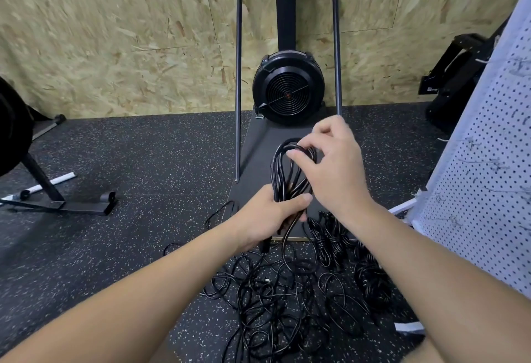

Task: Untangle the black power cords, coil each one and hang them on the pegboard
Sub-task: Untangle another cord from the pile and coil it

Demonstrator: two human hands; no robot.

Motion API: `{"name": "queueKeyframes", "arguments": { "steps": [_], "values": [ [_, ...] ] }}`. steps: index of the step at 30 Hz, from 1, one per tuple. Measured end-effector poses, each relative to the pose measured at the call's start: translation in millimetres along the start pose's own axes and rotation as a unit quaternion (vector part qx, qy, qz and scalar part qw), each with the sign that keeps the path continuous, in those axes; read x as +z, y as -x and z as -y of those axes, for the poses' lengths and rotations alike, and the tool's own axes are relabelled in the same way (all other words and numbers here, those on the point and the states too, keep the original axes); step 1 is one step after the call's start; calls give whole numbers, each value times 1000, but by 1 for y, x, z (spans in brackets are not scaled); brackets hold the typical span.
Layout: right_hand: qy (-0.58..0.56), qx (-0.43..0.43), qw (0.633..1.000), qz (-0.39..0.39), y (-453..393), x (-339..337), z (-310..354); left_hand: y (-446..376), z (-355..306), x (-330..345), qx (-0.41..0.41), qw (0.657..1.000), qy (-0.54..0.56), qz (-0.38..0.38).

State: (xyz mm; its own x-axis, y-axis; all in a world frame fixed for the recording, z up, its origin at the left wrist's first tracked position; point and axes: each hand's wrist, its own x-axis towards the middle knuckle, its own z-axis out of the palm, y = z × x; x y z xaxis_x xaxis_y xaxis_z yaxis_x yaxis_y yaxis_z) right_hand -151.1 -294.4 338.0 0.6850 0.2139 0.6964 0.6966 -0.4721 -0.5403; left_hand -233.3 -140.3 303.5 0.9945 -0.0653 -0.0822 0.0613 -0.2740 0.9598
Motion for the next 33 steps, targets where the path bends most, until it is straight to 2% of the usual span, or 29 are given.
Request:
{"name": "queueKeyframes", "arguments": {
  "steps": [3,6,7,9,11,14,16,19,21,24,26,30,33],
  "values": [
    [-83,86,990,69,-4,2,0,1,2,1,20,1000,12,2],
    [-65,219,960,163,-5,7,-10,5,0,1,13,999,-22,31],
    [-58,250,950,177,-4,7,-12,7,1,1,12,999,-36,37],
    [-113,310,925,188,-5,7,-12,9,1,2,11,999,-41,31],
    [-189,322,903,214,-5,4,-12,8,2,0,13,999,-31,35],
    [-197,291,910,221,-4,-3,-14,8,1,-2,13,995,-89,44],
    [-289,300,881,224,-3,-3,-17,8,1,-2,4,995,-82,59],
    [-409,320,818,247,-7,-7,-18,8,3,-3,-6,995,46,92],
    [-439,323,797,261,-8,-10,-16,9,2,-4,-19,983,141,117],
    [-406,327,819,239,-10,-8,-16,11,2,-1,-33,963,228,143],
    [-370,328,841,220,-11,-7,-13,11,4,2,-24,959,244,144],
    [-335,346,852,205,-13,-10,-14,10,-1,2,-10,970,222,96],
    [-357,357,846,172,-13,-10,-7,11,-4,1,10,978,185,95]
  ]
}}
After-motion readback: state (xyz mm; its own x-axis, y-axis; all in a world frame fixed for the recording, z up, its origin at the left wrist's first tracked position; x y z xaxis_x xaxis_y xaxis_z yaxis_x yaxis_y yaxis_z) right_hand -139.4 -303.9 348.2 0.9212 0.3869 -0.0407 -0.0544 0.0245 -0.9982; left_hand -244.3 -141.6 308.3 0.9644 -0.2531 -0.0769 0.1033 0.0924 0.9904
